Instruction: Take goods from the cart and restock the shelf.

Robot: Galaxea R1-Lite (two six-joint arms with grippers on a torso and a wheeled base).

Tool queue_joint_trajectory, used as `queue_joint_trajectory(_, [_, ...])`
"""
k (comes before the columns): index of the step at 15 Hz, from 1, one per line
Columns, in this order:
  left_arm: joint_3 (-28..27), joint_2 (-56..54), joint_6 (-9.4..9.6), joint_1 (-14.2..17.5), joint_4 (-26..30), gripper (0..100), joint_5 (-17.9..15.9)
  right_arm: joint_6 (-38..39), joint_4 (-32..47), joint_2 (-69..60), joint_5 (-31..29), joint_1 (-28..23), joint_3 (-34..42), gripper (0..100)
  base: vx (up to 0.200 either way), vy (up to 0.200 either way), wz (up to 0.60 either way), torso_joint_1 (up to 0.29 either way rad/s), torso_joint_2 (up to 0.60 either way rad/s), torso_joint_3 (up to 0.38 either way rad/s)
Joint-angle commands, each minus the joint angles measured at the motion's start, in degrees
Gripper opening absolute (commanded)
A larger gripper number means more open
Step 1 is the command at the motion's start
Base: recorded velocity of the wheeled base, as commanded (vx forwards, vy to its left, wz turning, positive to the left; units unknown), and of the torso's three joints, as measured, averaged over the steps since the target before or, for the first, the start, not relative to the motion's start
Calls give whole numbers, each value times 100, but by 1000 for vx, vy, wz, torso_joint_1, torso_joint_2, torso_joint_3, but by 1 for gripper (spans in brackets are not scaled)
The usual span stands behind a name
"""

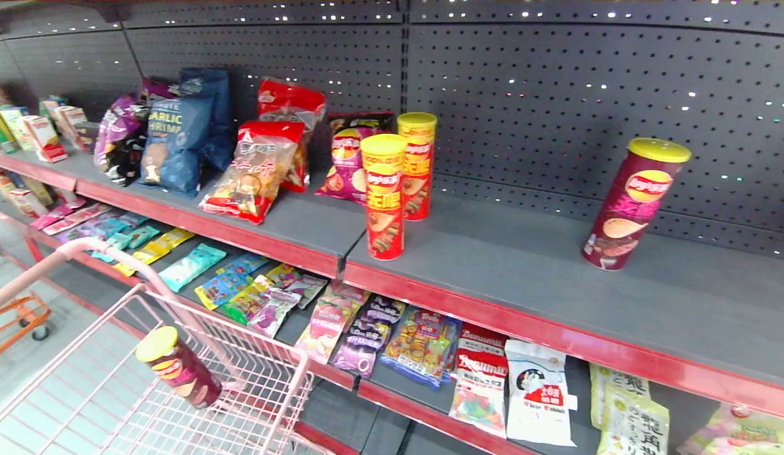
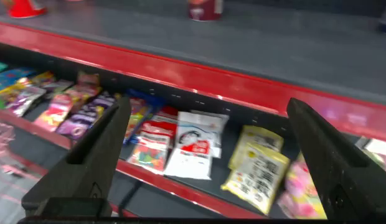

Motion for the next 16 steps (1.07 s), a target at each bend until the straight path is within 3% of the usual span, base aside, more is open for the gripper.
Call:
queue_joint_trajectory(1, [0, 2, -1, 0, 0, 100, 1, -10, -1, 2, -2, 1, 0, 100, 0, 0, 600, 2, 2, 2])
queue_joint_trajectory(7, [0, 2, -1, 0, 0, 100, 1, -2, -1, 2, -2, 1, 0, 100, 0, 0, 600, 4, 2, 1])
queue_joint_trajectory(12, [0, 2, -10, 0, 0, 100, 1, -2, -1, 2, -2, 1, 0, 100, 0, 0, 0, -7, 14, 11])
queue_joint_trajectory(16, [0, 2, -19, 0, 0, 100, 1, -2, -1, 2, -2, 1, 0, 100, 0, 0, 0, -138, 331, 186])
